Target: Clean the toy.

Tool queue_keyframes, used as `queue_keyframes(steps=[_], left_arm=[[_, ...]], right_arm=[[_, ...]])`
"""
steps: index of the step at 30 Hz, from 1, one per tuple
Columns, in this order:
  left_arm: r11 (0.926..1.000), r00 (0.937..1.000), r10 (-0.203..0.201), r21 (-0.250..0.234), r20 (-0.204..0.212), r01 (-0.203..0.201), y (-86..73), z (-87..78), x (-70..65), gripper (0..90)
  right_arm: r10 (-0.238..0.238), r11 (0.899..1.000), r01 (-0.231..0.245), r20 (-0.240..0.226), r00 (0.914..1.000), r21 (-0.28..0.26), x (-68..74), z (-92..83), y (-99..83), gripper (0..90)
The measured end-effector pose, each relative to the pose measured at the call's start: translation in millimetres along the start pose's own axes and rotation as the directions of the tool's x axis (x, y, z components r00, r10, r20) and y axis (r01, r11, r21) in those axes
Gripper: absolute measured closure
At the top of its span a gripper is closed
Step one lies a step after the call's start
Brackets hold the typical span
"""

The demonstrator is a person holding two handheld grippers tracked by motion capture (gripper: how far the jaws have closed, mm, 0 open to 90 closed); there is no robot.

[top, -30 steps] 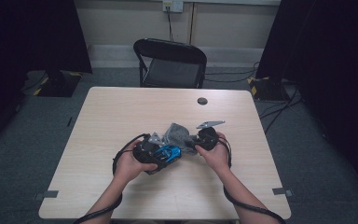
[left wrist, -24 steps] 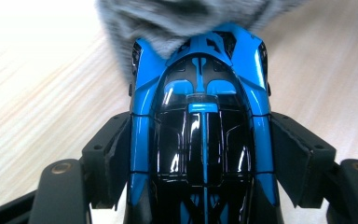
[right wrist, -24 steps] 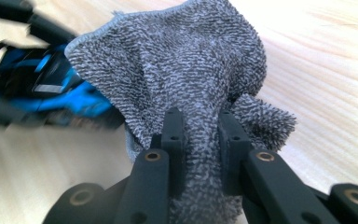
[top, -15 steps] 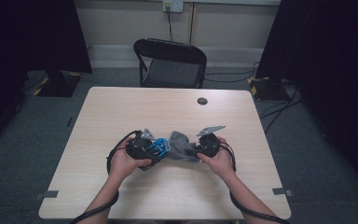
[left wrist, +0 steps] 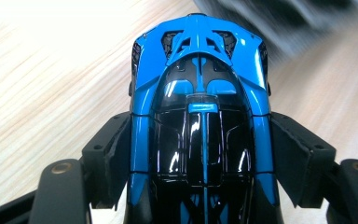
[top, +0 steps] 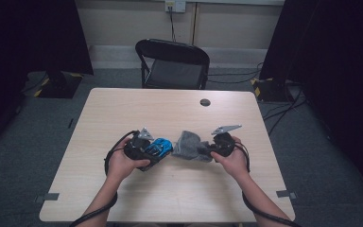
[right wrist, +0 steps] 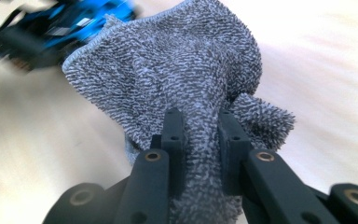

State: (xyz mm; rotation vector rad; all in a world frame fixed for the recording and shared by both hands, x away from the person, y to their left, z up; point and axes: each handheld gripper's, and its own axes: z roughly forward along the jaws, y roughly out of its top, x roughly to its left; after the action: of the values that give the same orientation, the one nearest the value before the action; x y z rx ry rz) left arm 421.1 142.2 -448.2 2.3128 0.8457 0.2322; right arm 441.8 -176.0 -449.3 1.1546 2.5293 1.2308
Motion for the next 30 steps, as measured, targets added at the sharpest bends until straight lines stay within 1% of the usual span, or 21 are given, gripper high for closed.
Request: queue_keyframes(steps=[1, 3, 4, 6, 7, 9, 11, 14, 15, 17, 22, 25, 26, 27, 30], left_arm=[[0.9999, 0.9999, 0.013, 0.001, 0.000, -0.013, 1.6, 0.4, -2.4, 28.2], [0.9997, 0.9996, 0.024, 0.003, 0.014, -0.024, 4.2, 1.8, -7.7, 28.2], [0.9995, 0.9992, 0.032, 0.001, 0.023, -0.032, 6.1, 2.9, -11.3, 28.2], [0.9986, 0.9981, 0.053, 0.001, 0.031, -0.053, 9.4, 4.6, -17.3, 28.2], [0.9983, 0.9977, 0.058, 0.003, 0.035, -0.059, 11.0, 5.3, -20.0, 28.2], [0.9977, 0.9965, 0.068, -0.006, 0.050, -0.067, 13.5, 6.9, -24.3, 28.2], [0.9971, 0.9954, 0.075, -0.009, 0.060, -0.075, 15.5, 8.0, -27.8, 28.2], [0.9966, 0.9944, 0.082, -0.011, 0.066, -0.082, 17.1, 9.9, -30.3, 28.2], [0.9969, 0.9946, 0.079, -0.013, 0.068, -0.078, 17.1, 10.3, -30.5, 28.2], [0.9967, 0.9944, 0.081, -0.009, 0.067, -0.081, 16.5, 10.3, -29.4, 28.2], [0.9977, 0.9965, 0.066, 0.010, 0.051, -0.067, 12.5, 11.4, -25.0, 28.2], [0.9983, 0.9977, 0.056, 0.013, 0.038, -0.056, 10.1, 12.2, -21.7, 28.2], [0.9985, 0.9977, 0.054, 0.011, 0.041, -0.054, 9.8, 12.1, -20.4, 28.2], [0.9988, 0.9981, 0.047, 0.012, 0.040, -0.047, 9.5, 11.4, -19.2, 28.2], [0.9990, 0.9985, 0.044, 0.007, 0.032, -0.045, 9.0, 9.7, -16.8, 28.2]], right_arm=[[0.011, 1.000, -0.011, 0.010, 0.9999, -0.011, -4.4, -1.7, 2.1, 76.7], [0.038, 0.999, -0.037, 0.033, 0.9987, -0.030, -12.0, -3.5, 6.9, 76.8], [0.046, 0.998, -0.045, 0.040, 0.9981, -0.033, -13.8, -3.6, 9.0, 76.8], [0.065, 0.997, -0.062, 0.075, 0.9951, -0.042, -17.7, -2.0, 15.2, 76.8], [0.068, 0.997, -0.065, 0.080, 0.9944, -0.050, -18.9, 0.0, 17.8, 76.8], [0.083, 0.995, -0.078, 0.073, 0.9939, -0.057, -18.8, 4.6, 22.6, 76.9], [0.083, 0.995, -0.078, 0.078, 0.9935, -0.058, -15.2, 10.0, 27.2, 77.0], [0.075, 0.996, -0.072, 0.063, 0.9952, -0.054, -6.2, 19.5, 32.8, 77.1], [0.063, 0.997, -0.060, 0.063, 0.9960, -0.051, -2.9, 22.8, 34.3, 77.1], [0.056, 0.998, -0.054, 0.046, 0.9974, -0.043, 4.1, 28.6, 36.3, 77.1], [0.025, 0.999, -0.025, 0.011, 0.9996, -0.023, 18.0, 38.6, 37.7, 77.1], [0.018, 1.000, -0.018, -0.012, 0.9998, -0.012, 21.7, 40.1, 37.1, 77.1], [0.018, 1.000, -0.018, -0.015, 0.9997, -0.002, 22.5, 40.2, 36.7, 77.1], [0.010, 1.000, -0.010, -0.015, 0.9998, -0.001, 22.9, 40.2, 36.0, 77.1], [0.011, 1.000, -0.011, -0.027, 0.9996, 0.005, 23.5, 39.4, 34.0, 77.2]])
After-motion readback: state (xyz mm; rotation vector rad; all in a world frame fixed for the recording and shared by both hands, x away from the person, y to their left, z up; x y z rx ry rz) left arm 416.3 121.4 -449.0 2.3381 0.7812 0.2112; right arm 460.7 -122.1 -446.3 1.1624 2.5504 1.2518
